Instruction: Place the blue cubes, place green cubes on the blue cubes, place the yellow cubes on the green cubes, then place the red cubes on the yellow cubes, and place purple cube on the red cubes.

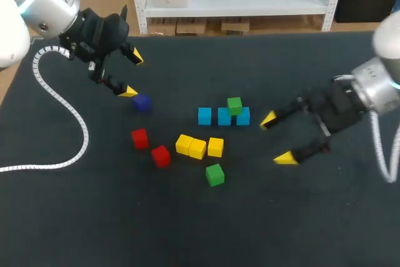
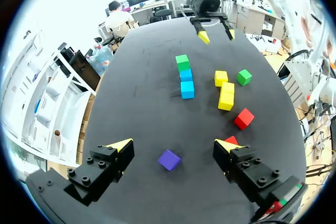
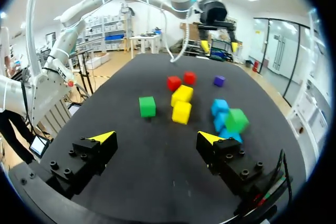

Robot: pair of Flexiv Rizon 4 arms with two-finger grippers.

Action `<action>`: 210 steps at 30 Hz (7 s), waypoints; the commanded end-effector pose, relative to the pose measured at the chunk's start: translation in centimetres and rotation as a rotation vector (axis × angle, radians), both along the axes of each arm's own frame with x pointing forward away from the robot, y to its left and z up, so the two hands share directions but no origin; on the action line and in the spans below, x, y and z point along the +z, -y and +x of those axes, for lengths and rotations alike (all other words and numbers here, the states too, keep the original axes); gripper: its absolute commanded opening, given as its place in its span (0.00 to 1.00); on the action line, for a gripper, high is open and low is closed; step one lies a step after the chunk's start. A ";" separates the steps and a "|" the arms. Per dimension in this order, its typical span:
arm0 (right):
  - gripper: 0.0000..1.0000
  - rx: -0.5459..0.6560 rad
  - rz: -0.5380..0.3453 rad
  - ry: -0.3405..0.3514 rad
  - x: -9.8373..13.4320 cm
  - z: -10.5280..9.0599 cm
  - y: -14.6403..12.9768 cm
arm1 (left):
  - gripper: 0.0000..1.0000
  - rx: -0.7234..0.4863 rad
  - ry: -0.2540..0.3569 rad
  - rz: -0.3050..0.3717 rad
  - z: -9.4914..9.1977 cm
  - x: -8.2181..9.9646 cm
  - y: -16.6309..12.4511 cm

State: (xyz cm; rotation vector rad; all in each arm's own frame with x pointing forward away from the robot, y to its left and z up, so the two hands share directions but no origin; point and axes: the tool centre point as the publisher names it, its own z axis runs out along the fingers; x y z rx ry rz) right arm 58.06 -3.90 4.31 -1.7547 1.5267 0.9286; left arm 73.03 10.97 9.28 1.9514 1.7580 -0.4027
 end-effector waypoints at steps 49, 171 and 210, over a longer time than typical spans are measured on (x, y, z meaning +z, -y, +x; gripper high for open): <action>1.00 -0.058 0.135 -0.048 1.1 6.0 13.4 | 1.00 -0.489 0.095 0.029 -12.3 0.0 8.7; 1.00 -0.058 0.135 -0.048 1.1 6.0 13.4 | 0.00 -0.130 -0.131 0.191 -3.9 -0.7 10.0; 1.00 -0.058 0.135 -0.048 1.1 6.0 13.4 | 0.00 -0.023 -0.120 0.176 -2.3 -4.4 15.9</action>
